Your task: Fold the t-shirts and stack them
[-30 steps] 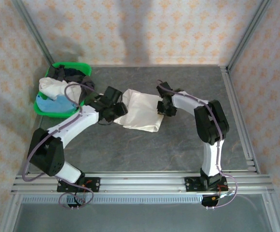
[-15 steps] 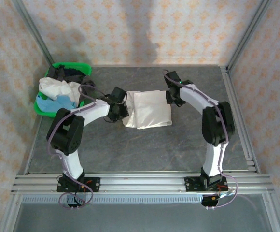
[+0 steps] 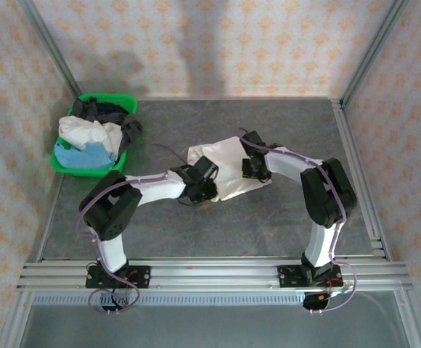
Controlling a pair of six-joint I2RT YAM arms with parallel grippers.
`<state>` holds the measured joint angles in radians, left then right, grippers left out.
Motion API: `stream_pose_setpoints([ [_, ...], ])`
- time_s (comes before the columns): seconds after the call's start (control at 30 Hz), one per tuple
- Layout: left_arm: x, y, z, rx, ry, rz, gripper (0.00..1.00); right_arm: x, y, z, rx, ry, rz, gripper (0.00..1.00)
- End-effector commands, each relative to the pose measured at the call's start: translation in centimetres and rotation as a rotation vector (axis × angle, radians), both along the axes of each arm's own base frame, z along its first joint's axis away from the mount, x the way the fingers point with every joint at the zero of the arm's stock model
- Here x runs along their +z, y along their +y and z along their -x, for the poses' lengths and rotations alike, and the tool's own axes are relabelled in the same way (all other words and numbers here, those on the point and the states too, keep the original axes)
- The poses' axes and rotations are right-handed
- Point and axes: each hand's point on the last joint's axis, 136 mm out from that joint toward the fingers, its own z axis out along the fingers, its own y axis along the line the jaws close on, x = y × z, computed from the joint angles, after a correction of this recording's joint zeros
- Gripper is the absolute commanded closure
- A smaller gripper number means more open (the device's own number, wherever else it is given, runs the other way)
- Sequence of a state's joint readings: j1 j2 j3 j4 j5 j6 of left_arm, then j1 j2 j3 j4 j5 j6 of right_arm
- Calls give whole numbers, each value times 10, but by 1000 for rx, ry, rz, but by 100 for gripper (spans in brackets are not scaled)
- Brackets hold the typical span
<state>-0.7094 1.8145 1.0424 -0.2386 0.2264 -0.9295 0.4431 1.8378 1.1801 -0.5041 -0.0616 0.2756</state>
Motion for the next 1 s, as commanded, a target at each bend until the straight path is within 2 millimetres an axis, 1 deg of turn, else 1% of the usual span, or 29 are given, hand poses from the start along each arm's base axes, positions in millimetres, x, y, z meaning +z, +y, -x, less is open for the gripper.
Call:
stream_pose_setpoints([
  [0.0,10,-10,12,39,-11,66,80,9,-36,21,-38,14,102,59],
  [0.03,16,-6,13,51,-22,66,76,17,-37,23,-32,-1,101,58],
  [0.1,27,15,15,80,-42,13,70,31,-34,25,-18,-29,77,57],
  [0.17,39,37,16,108,-49,-16,63,47,-21,25,21,-78,43,55],
  [0.23,47,68,13,172,-60,-34,60,59,9,25,99,-124,-4,54],
  [0.3,50,93,5,230,-78,-39,57,63,46,27,196,-145,-52,53],
  [0.33,50,104,0,248,-79,-44,57,63,61,26,226,-150,-62,53],
  [0.43,51,121,-19,270,-74,-72,60,55,95,22,289,-128,-79,52],
  [0.53,51,118,-41,259,-85,-71,61,42,113,13,329,-111,-32,52],
  [0.6,49,112,-57,244,-86,-59,61,32,117,6,341,-98,8,52],
  [0.67,45,108,-73,237,-81,-62,61,24,116,-1,338,-82,53,53],
  [0.73,40,101,-88,221,-72,-60,61,15,111,-7,326,-74,111,54],
  [0.8,35,95,-102,208,-76,-71,61,7,107,-10,323,-58,149,55],
  [0.93,15,87,-123,180,-47,-103,62,-2,106,-12,321,-36,181,61],
  [0.97,11,86,-127,178,-41,-109,62,-2,105,-12,318,-37,186,64],
])
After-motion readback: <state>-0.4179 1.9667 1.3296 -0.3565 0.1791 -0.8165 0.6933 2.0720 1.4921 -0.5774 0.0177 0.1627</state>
